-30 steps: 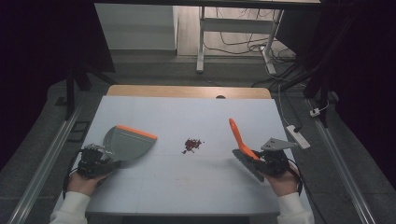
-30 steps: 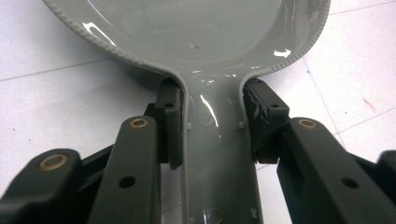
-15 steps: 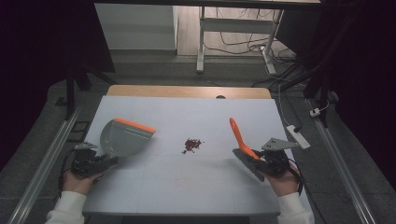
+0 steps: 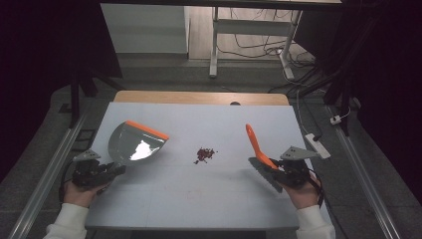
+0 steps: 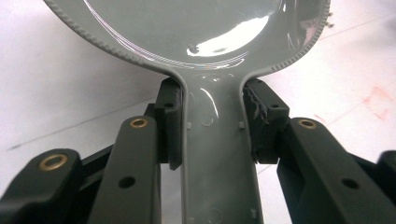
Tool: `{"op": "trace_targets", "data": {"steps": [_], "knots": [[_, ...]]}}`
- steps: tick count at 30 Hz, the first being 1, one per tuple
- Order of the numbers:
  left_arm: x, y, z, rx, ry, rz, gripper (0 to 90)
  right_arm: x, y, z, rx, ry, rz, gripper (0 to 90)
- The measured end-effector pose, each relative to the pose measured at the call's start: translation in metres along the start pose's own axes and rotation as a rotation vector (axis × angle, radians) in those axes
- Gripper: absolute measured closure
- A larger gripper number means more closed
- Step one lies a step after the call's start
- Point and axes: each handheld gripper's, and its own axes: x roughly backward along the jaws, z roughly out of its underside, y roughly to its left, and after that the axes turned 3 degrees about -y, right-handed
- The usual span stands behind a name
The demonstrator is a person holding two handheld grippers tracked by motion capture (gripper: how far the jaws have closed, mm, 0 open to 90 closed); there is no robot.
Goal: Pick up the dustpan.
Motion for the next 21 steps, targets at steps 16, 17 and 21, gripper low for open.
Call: {"op": "trace_targets", "data": {"steps": [16, 17, 21], "knots": [[0.0024, -0.0054, -0.0049, -0.099, -0.002, 0.104, 62.2, -0.0006, 0.0044, -0.0037, 0.014, -0.014, -0.001, 69.9], [0.0026, -0.0059, -0.0049, -0.104, -0.001, 0.108, 62.2, -0.0013, 0.0047, -0.0039, 0.018, -0.011, -0.003, 69.9], [0.0028, -0.0090, -0.0046, -0.129, -0.004, 0.126, 62.2, -0.0023, 0.0054, -0.0041, 0.012, -0.014, -0.011, 69.9]]}}
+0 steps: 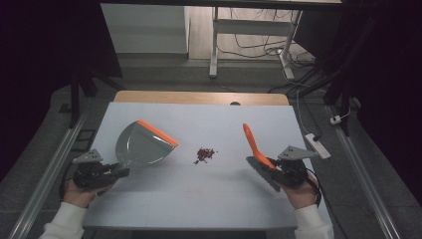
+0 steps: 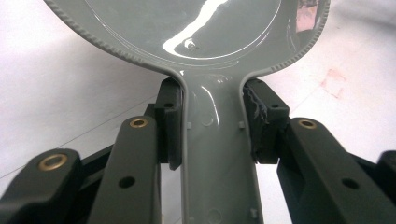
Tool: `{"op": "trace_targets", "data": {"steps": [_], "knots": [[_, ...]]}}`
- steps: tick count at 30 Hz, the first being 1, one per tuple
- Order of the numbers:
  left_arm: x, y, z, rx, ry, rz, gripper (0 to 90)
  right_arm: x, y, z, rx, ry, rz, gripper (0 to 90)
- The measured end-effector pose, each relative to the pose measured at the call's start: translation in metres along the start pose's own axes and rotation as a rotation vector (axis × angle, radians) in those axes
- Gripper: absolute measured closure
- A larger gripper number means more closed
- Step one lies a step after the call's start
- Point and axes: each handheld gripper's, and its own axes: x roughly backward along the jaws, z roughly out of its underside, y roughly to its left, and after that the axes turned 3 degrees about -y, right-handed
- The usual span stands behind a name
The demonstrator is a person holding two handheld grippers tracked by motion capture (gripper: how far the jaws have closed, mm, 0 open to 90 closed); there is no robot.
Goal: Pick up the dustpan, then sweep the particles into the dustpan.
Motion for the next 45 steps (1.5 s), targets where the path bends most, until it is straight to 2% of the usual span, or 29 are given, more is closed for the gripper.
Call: {"op": "trace_targets", "data": {"steps": [10, 21, 33, 45], "knots": [[-0.002, -0.009, -0.002, -0.053, 0.021, 0.055, 62.2, 0.000, 0.006, -0.004, 0.011, -0.010, -0.013, 69.9], [-0.008, -0.018, -0.004, -0.115, 0.062, 0.096, 62.1, -0.001, 0.006, -0.004, 0.012, -0.007, -0.013, 69.9], [-0.012, -0.026, -0.007, -0.139, 0.105, 0.119, 62.0, -0.003, 0.009, -0.009, 0.014, -0.022, -0.014, 69.9], [-0.017, -0.027, -0.005, -0.150, 0.141, 0.123, 62.0, -0.022, 0.012, -0.028, 0.012, -0.031, -0.024, 69.9]]}}
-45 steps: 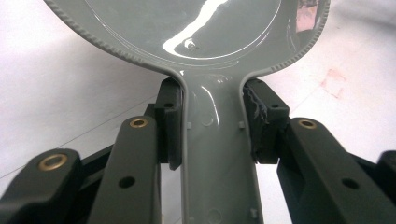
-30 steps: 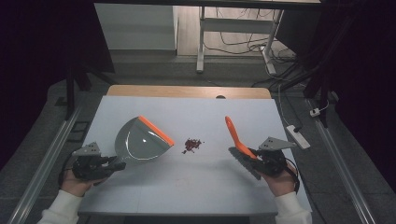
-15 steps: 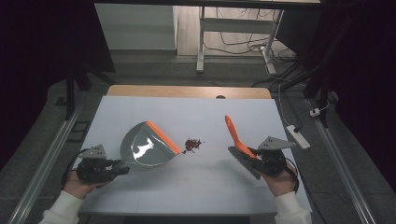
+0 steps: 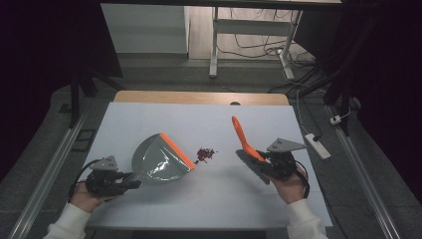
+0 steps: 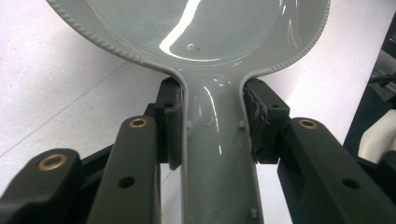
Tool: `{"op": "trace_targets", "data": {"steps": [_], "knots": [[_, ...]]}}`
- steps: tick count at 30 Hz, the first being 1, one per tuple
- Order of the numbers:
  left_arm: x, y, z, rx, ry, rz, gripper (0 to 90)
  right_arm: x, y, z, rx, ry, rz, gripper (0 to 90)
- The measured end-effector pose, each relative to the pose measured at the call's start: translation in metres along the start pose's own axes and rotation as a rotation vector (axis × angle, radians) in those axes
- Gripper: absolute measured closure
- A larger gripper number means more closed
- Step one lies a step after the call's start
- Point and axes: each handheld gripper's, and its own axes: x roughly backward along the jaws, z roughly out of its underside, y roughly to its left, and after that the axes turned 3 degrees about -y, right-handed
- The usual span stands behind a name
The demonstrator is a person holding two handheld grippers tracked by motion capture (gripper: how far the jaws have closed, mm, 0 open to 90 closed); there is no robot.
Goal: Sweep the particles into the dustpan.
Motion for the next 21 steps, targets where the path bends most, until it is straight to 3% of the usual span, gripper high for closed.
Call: {"op": "trace_targets", "data": {"steps": [8, 21], "knots": [[-0.005, -0.002, 0.000, -0.014, 0.017, 0.002, 61.9, -0.023, 0.002, -0.013, -0.005, 0.022, -0.001, 69.9], [-0.022, -0.010, -0.003, -0.037, 0.074, 0.037, 61.9, -0.046, 0.004, -0.029, -0.018, 0.006, -0.013, 69.9]]}}
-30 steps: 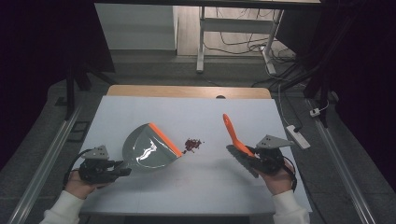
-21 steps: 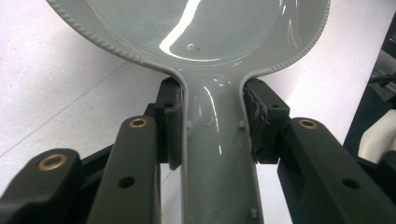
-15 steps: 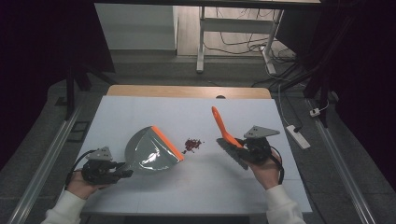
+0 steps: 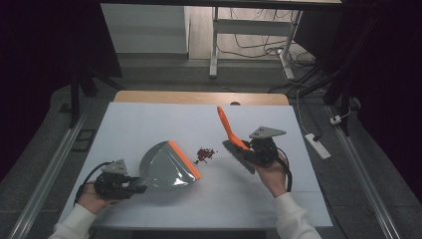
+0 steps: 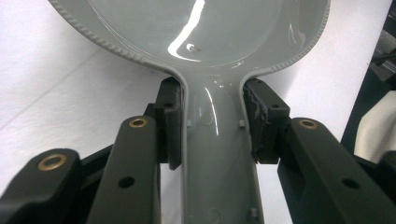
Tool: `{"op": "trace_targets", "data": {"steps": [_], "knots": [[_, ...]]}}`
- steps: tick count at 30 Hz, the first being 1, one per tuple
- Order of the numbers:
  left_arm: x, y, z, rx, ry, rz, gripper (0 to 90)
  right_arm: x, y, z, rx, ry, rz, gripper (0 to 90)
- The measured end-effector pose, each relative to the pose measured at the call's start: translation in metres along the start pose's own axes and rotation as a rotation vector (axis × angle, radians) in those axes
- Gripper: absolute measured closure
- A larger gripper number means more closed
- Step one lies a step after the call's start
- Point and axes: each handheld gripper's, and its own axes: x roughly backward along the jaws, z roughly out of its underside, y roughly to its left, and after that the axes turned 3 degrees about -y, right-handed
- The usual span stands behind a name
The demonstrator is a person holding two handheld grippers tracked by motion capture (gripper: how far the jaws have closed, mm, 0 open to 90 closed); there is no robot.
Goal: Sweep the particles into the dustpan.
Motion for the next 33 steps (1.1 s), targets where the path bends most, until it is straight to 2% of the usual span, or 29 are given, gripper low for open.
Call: {"op": "trace_targets", "data": {"steps": [9, 14, 23, 33], "knots": [[-0.009, -0.002, -0.001, -0.002, 0.048, 0.020, 61.8, -0.017, -0.001, -0.005, 0.008, 0.019, 0.001, 69.9], [-0.014, -0.001, -0.004, 0.013, 0.055, 0.020, 61.8, -0.030, -0.001, -0.009, 0.023, 0.038, 0.003, 69.9], [-0.019, 0.000, -0.008, 0.010, 0.068, 0.026, 61.8, -0.055, -0.002, -0.012, 0.027, 0.067, -0.004, 69.9], [-0.023, -0.003, -0.009, 0.003, 0.079, 0.034, 61.8, -0.075, -0.001, -0.010, 0.055, 0.114, 0.012, 69.9]]}}
